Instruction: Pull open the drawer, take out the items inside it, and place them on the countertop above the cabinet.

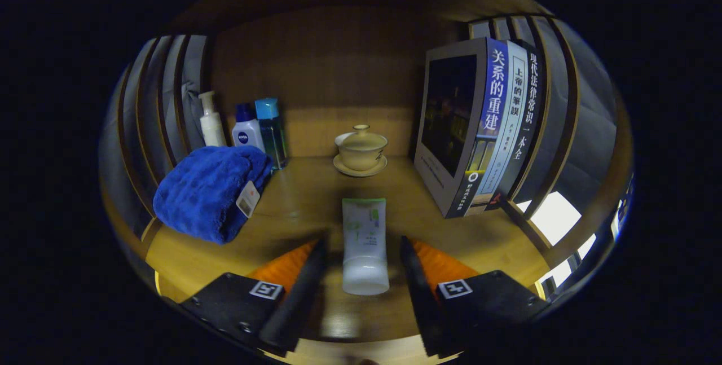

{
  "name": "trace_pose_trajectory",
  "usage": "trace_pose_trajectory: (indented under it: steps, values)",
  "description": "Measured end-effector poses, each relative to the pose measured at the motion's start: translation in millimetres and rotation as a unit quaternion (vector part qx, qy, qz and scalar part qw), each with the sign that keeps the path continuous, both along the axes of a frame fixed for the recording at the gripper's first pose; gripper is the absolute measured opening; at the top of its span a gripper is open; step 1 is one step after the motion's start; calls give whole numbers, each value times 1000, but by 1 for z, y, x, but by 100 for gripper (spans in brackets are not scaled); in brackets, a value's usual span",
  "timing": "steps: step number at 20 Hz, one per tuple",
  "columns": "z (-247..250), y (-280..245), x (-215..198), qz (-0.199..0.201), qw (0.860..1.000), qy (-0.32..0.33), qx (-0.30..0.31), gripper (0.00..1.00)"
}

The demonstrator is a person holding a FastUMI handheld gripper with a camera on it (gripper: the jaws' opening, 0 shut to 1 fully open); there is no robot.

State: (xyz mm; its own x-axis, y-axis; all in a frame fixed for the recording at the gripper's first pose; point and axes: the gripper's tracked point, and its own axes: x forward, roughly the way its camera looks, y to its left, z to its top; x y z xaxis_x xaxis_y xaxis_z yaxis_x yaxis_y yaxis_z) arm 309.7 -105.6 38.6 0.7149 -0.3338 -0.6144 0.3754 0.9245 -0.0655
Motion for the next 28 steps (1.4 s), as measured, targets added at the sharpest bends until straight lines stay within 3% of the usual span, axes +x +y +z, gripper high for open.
trace_pose_trajectory:
  steps: [2, 7, 16, 22, 28]
  values:
    - [14, 1, -2, 4, 1000, -19, -13, 100]
    - [86, 19, -14, 23, 992, -116, -46, 100]
    - [167, 71, -111, 29, 976, -202, -73, 98]
    - [155, 119, -175, 79, 971, -217, -56, 98]
    - [96, 153, -221, 125, 975, -172, -66, 98]
